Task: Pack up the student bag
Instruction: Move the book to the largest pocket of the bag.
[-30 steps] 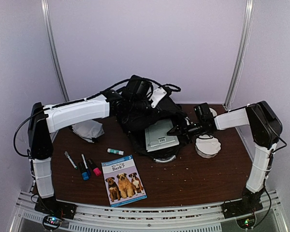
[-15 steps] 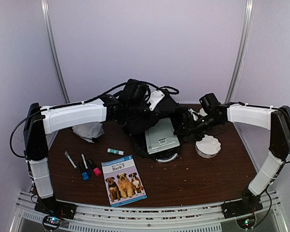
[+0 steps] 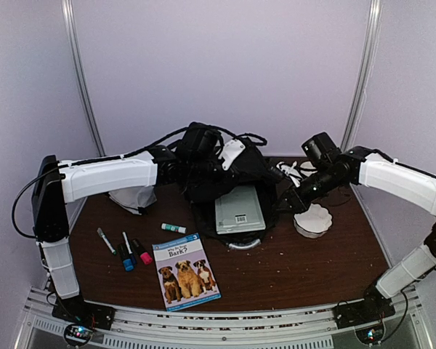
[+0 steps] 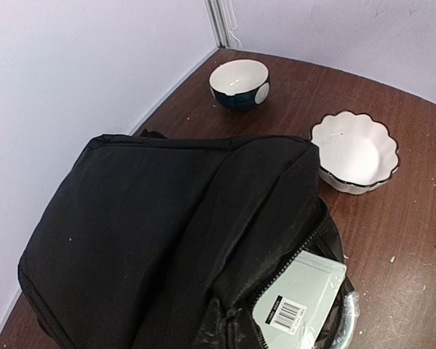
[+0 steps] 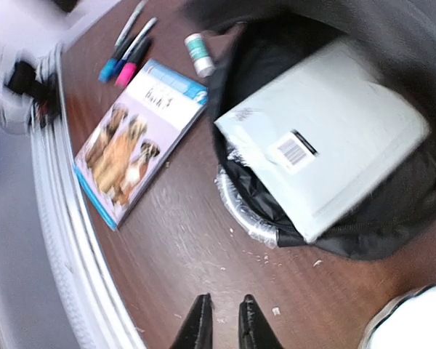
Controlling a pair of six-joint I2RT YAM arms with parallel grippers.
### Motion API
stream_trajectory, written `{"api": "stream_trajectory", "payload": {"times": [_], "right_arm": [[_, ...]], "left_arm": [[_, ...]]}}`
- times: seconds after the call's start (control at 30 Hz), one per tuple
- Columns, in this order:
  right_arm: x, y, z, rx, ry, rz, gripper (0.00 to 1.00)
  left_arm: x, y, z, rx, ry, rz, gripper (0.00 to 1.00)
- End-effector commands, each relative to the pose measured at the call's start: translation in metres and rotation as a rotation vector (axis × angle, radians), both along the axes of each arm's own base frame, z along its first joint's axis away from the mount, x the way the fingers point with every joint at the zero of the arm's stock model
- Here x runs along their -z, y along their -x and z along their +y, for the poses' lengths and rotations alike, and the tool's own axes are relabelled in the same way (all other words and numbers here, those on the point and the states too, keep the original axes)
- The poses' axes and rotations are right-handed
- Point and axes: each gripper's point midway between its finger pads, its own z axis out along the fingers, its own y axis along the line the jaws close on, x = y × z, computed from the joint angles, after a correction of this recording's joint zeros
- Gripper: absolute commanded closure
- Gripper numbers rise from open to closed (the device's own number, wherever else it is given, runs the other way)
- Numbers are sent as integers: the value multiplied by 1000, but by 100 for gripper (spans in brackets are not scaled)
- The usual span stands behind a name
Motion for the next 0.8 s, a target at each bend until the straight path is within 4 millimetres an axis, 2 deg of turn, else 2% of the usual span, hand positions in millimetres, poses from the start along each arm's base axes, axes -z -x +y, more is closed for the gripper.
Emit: {"api": "stream_trajectory", "payload": {"times": [0.0,0.07,0.17,0.3,0.37,0.4,0.5,0.63,0.77], "right_arm": [[4,18,1,-230,137,-284,91],[15,27,2,-356,221,-330,93],[32,29,8,-484,335,-438,95],[47,19,23,-517,457,-577,92],[50,8,33,-482,493,-617,86],[52,3,38,-466,506,-631,75],[55,-11,49,-437,536,-696,63],[63,-20,56,-446,588,-746,57],[74,-27,59,-472,636,-774,57]], "left_arm": [[-73,-6,-9,29,202,-102,100],[-77,-6,-8,35,218,-84,100],[-85,-6,-7,47,256,-64,100],[-95,-5,-7,72,304,-42,100],[-102,-2,-8,101,326,-36,100],[-104,-1,-8,107,331,-36,100],[-108,1,-9,120,335,-31,100],[-108,2,-8,121,331,-25,100],[-109,2,-9,125,332,-25,100]]}}
